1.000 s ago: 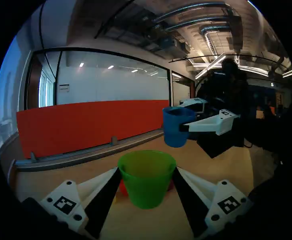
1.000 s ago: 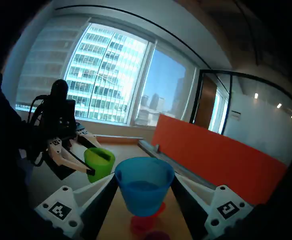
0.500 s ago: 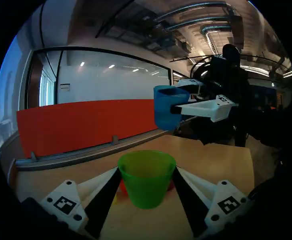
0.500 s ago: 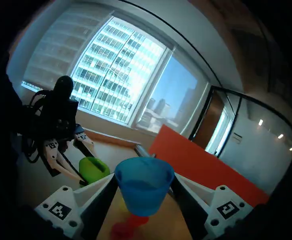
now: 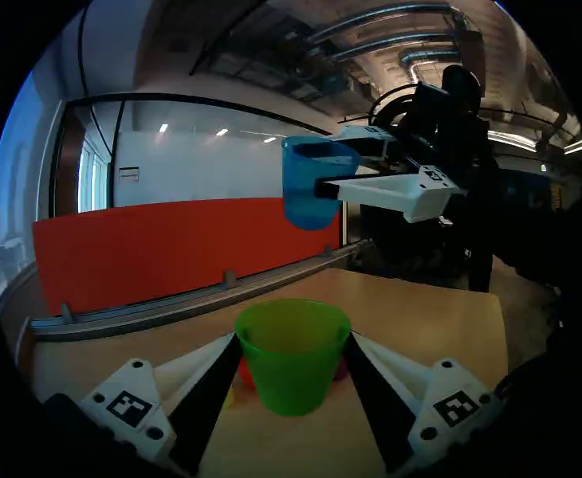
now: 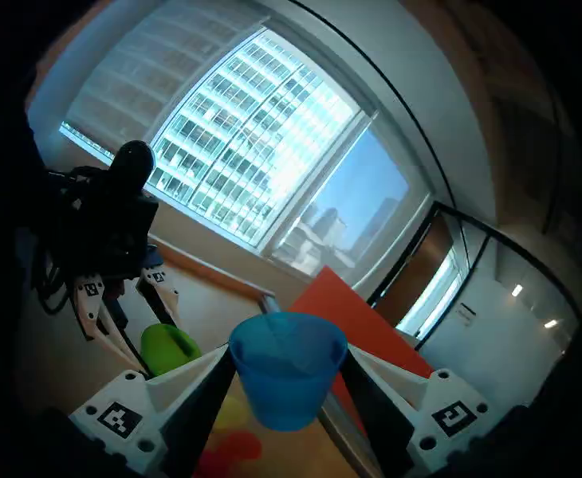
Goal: Pour water
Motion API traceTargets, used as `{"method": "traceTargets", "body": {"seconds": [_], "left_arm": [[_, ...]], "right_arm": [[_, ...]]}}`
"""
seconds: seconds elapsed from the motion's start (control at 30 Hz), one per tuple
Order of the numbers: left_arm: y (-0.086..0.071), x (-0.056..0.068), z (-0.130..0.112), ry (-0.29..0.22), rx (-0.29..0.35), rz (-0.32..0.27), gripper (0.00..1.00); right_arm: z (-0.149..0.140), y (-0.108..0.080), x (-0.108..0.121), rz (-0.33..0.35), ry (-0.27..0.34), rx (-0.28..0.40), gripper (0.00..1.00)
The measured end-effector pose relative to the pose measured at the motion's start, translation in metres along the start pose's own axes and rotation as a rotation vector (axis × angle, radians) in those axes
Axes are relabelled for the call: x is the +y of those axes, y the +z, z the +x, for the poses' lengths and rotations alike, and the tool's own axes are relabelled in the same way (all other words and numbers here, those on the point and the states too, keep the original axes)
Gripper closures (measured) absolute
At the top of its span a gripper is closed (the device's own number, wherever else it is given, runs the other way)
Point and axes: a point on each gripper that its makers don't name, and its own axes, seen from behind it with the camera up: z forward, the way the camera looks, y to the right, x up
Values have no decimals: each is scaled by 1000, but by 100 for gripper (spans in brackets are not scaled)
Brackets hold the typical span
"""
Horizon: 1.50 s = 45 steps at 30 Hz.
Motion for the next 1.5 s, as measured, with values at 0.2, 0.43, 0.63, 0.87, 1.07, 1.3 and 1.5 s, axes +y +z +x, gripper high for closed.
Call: {"method": "traceTargets", "body": {"seconds": [0.2,0.43,0.63,0.87,1.07,1.3,1.5], "left_arm": [[0,0,2,1,3,-3,13],[1,1,1,0,0,-4,13],[3,3,0,-1,-1,-10,14],[3,2,2,-2,3,-9,13],[3,3,3,-2,7,-9,14],[2,4,5,-1,10,-10,14],[2,5,5,0,9,-12,14]], "right_arm": [[7,6,5,2,-51,7,10],[13,11,12,-3,-124,5,10],[19,17,15,-1,-192,6,10],[25,23,22,-15,-260,5,10],[27,27,28,-23,-309,1,10],[27,31,30,-26,-375,-12,10],[27,34,31,-33,-426,-20,10]]}}
